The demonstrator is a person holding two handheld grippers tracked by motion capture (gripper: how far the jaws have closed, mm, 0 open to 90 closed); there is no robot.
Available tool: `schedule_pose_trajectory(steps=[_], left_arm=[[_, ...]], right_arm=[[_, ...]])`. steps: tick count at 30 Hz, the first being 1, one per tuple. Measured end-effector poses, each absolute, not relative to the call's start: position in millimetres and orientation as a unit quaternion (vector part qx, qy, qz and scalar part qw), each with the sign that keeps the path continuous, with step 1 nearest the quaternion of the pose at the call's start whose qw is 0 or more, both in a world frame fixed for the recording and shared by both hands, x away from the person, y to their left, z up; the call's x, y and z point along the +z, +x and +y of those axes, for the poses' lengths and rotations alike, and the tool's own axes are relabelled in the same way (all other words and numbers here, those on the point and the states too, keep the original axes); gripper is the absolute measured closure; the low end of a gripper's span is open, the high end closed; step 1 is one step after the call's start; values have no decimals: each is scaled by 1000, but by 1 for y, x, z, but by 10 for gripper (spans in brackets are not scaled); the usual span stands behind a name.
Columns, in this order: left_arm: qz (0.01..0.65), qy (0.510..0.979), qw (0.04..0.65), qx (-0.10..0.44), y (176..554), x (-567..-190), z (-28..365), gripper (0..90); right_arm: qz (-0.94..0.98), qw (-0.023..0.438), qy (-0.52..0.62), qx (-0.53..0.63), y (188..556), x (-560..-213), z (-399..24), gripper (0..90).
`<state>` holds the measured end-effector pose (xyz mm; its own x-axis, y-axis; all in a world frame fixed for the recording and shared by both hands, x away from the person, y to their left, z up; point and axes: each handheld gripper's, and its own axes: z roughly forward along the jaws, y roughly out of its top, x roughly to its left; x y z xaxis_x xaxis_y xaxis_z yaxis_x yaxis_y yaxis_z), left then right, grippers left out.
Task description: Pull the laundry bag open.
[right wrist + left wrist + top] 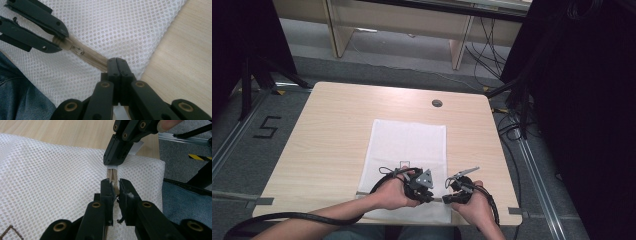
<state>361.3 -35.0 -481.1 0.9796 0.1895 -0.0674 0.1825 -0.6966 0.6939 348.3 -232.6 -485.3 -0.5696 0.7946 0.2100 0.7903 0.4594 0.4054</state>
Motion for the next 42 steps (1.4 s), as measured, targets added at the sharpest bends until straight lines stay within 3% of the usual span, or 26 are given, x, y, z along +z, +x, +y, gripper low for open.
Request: schedule_pose_trajectory(steps=[42], left_arm=[[99,921,377,7,362,-478,-27,814]], right_arm=[[854,6,463,235,348,-485,-233,900]])
